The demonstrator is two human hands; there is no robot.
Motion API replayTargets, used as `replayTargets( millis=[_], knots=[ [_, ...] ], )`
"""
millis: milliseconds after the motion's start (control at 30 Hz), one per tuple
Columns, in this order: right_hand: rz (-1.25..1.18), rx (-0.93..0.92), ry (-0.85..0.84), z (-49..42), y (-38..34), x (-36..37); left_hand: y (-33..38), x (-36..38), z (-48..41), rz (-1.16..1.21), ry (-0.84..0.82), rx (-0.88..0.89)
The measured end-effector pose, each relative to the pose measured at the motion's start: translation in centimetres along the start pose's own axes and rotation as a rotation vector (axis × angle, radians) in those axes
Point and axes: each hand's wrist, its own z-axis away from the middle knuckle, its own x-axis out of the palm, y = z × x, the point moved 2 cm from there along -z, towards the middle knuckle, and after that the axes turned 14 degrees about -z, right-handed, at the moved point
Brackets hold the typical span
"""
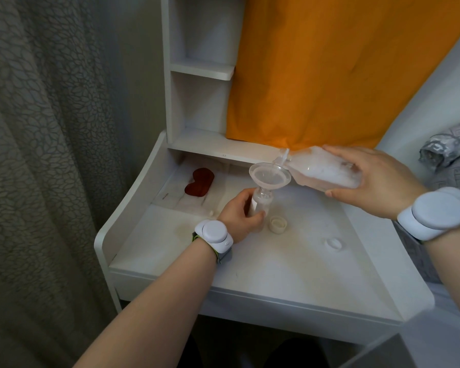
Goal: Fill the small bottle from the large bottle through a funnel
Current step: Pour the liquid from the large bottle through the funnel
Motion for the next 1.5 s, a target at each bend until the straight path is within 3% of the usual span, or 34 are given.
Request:
replayTargets(
  millis=[1500],
  knots=[
    [0.008,0.007,-0.015,-0.01,-0.05,0.42,0.03,0.01,-0.08,0.022,0.002,0.011]
  ],
)
